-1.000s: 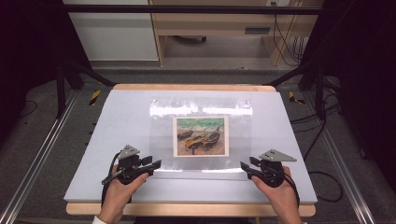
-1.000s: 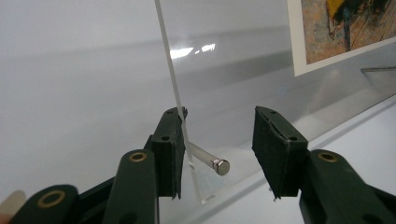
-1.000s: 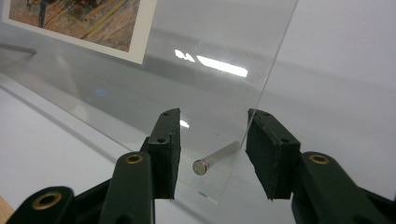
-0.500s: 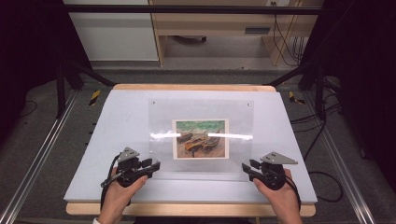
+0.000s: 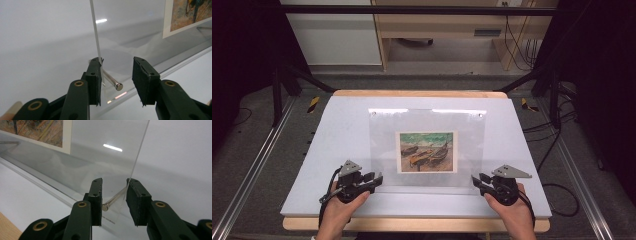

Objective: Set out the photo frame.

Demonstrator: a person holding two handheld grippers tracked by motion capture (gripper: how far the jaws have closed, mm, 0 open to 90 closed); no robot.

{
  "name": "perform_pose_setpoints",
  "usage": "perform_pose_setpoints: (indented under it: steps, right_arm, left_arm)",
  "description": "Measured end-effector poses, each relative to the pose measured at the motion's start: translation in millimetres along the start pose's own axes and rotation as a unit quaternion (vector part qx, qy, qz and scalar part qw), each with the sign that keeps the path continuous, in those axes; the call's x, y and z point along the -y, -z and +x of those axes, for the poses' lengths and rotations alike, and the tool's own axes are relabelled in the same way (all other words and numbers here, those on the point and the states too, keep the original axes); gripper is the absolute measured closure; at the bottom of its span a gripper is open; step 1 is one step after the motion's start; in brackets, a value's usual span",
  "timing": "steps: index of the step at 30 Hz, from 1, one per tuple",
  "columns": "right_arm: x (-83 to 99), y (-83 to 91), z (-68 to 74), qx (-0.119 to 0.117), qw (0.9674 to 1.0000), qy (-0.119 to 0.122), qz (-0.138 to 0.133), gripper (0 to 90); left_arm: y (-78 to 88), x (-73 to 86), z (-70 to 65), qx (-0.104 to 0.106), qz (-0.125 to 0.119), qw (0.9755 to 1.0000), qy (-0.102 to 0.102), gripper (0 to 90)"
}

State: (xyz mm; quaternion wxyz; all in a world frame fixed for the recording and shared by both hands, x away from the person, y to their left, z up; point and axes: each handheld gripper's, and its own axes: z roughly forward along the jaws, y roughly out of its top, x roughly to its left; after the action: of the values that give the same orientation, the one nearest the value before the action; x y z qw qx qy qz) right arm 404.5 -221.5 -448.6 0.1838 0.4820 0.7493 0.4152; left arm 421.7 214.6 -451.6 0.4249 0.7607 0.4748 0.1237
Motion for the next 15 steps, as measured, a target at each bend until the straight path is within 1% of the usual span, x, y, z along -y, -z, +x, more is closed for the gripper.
perform_pose_setpoints:
  steps: [9, 12, 15]
  right_arm:
    - [3.3, 1.5, 2.6, 0.002, 1.0000, 0.001, 0.005, 67.6]
    - [4.5, 2.0, 3.2, 0.004, 0.9999, 0.007, 0.007, 67.6]
    - [6.3, 2.6, 4.9, 0.005, 0.9999, 0.003, 0.011, 67.3]
  left_arm:
    - [0.9, 2.9, -1.2, 0.001, 0.007, 1.0000, -0.003, 59.1]
    - [1.1, 4.0, -1.8, 0.000, 0.011, 0.9999, -0.006, 59.1]
    - [1.3, 5.4, -1.3, 0.005, 0.016, 0.9998, -0.010, 59.3]
